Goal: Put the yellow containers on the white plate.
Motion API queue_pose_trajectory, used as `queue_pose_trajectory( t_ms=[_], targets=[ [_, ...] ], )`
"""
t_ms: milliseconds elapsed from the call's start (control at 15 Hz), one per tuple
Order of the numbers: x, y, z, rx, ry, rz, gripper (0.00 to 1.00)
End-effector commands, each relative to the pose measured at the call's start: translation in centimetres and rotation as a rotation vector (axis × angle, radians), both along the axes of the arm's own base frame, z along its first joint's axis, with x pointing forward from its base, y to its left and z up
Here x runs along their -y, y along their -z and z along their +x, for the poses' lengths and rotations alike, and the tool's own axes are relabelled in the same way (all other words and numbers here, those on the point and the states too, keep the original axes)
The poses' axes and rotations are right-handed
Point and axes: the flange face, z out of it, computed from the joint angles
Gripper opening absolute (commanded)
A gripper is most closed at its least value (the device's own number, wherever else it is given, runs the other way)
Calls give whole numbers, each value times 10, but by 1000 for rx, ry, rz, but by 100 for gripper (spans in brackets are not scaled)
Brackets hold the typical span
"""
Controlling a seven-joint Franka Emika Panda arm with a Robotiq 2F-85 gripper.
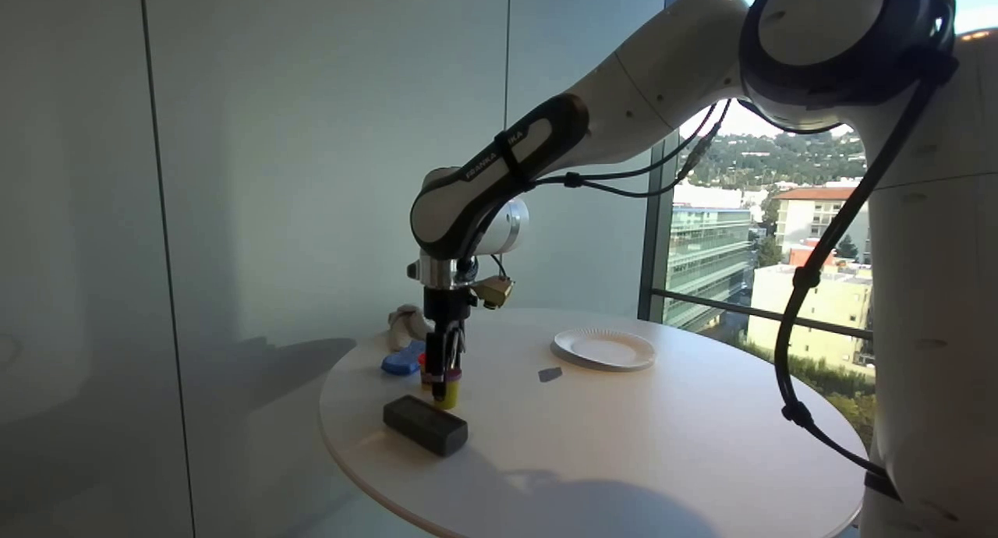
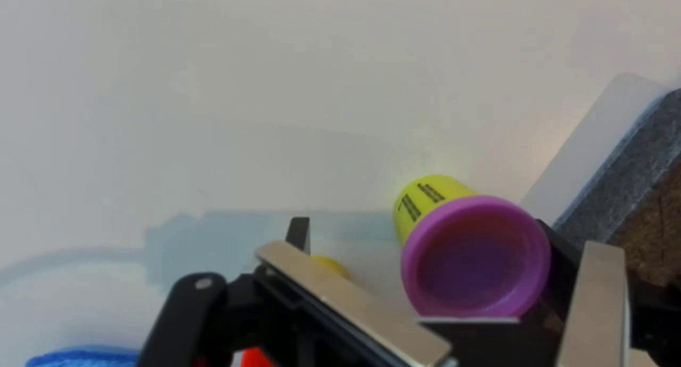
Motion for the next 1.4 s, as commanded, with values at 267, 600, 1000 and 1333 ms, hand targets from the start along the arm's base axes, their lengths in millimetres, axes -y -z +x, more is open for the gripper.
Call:
queue_pose_trajectory(
  t_ms=[267,600,1000,1333],
  targets=[
    [-8,-2,20,42,6,46,49],
    [-7,-7,24,45,7,32,12],
    [3,-7,24,34,46,-43,69],
    [13,-1,22,1,89,-75,100]
  ],
)
